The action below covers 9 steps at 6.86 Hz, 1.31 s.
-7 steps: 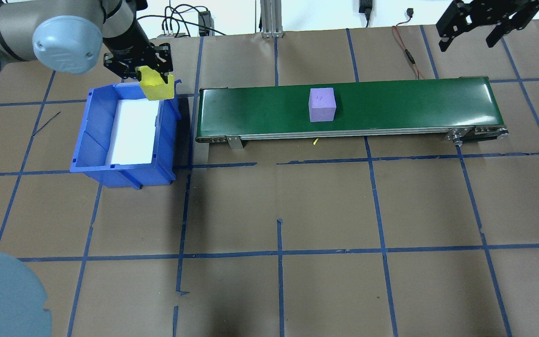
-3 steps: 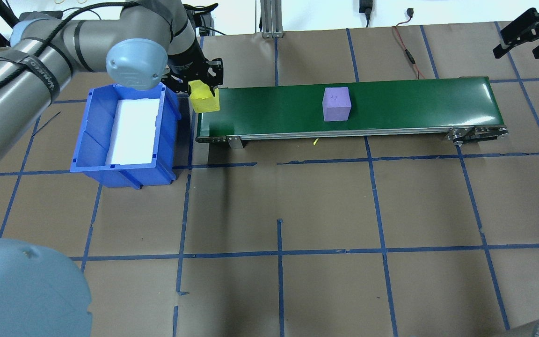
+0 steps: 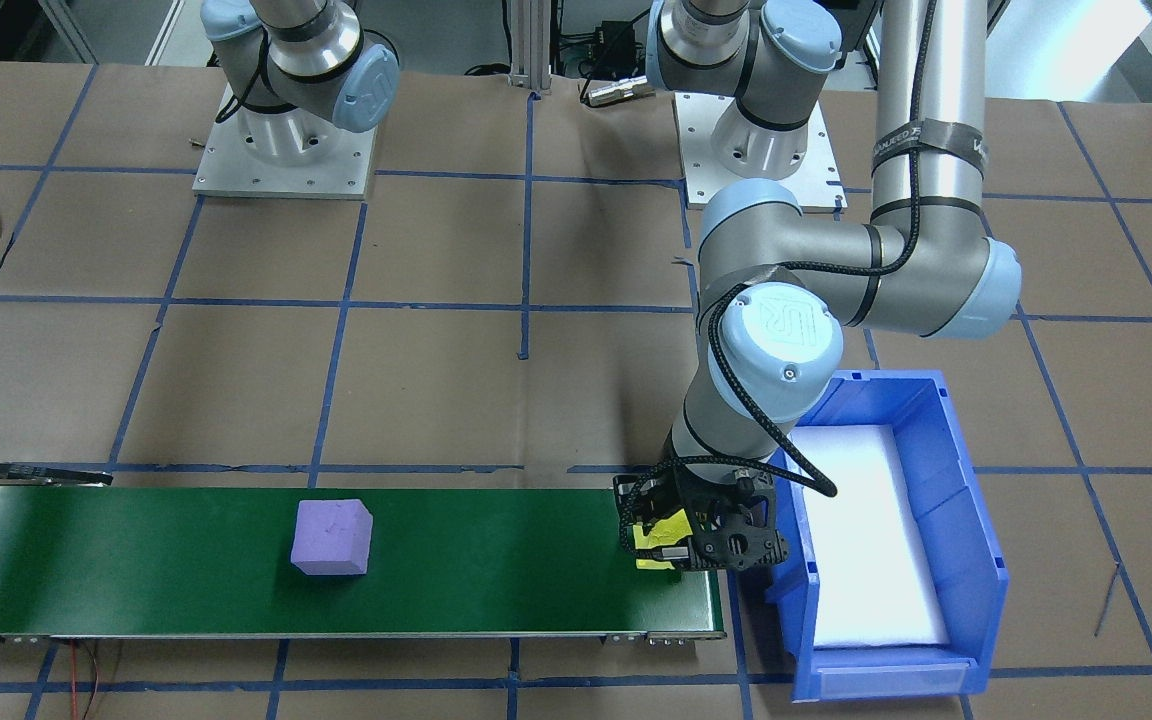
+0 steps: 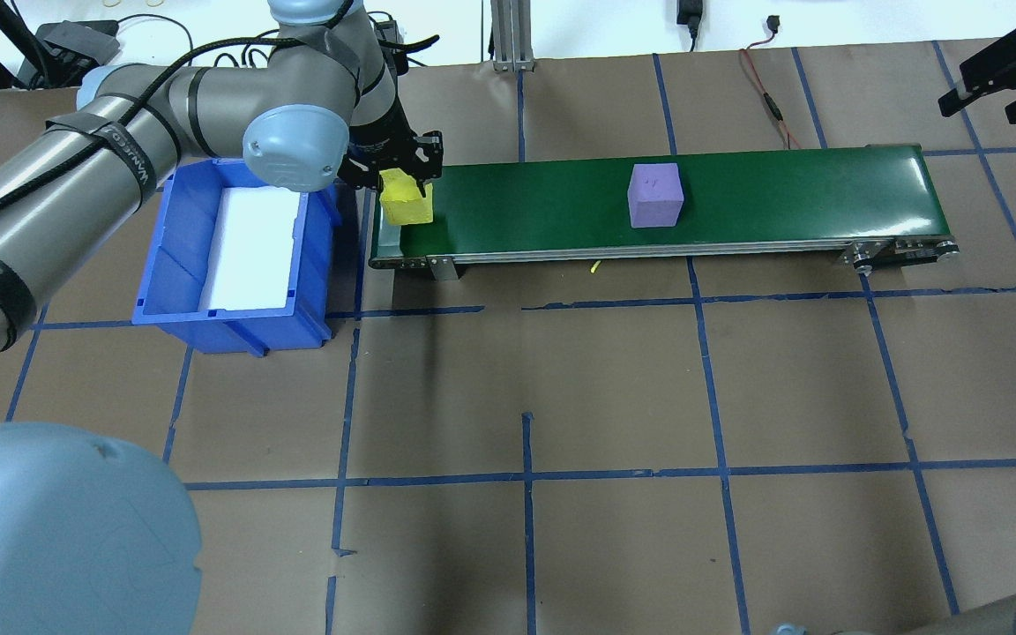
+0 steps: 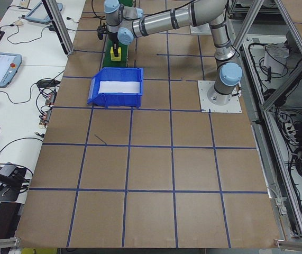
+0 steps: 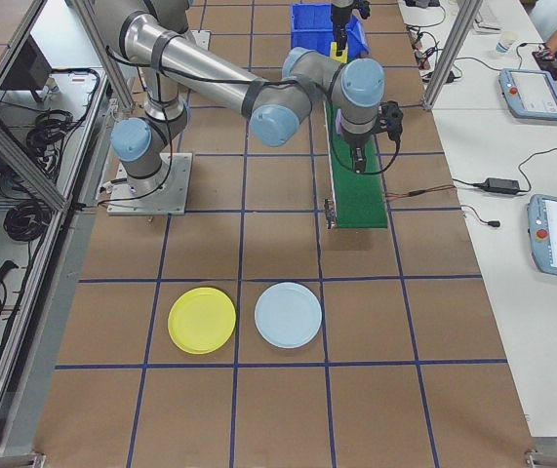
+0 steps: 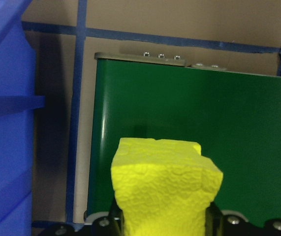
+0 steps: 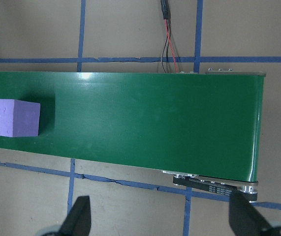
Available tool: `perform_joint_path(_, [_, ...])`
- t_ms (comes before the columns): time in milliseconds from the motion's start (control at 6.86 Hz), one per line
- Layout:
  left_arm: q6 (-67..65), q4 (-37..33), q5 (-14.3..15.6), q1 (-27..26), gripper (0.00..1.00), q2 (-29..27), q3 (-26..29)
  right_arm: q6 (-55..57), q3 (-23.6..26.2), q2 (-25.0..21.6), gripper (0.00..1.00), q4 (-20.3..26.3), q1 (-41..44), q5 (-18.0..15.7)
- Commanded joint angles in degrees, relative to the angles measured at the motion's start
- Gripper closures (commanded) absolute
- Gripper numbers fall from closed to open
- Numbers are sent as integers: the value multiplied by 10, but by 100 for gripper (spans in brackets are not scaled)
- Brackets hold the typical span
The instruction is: Move block left to right into plate
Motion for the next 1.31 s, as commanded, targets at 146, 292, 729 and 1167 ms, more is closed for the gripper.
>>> perform_joint_path(146, [7, 17, -1, 0, 79, -18, 0, 2, 0, -2, 0, -1, -1, 1])
perform_joint_path(292, [7, 17, -2, 0, 71, -18, -4, 4, 0, -2, 0, -6, -1, -1])
perform_joint_path(729, [7, 17, -5, 0, 16, -18, -5, 56, 39, 23, 0, -85, 7, -8])
perform_joint_path(1167, [16, 8, 2, 4, 0, 37, -6, 93, 49, 52, 0, -99, 53, -22])
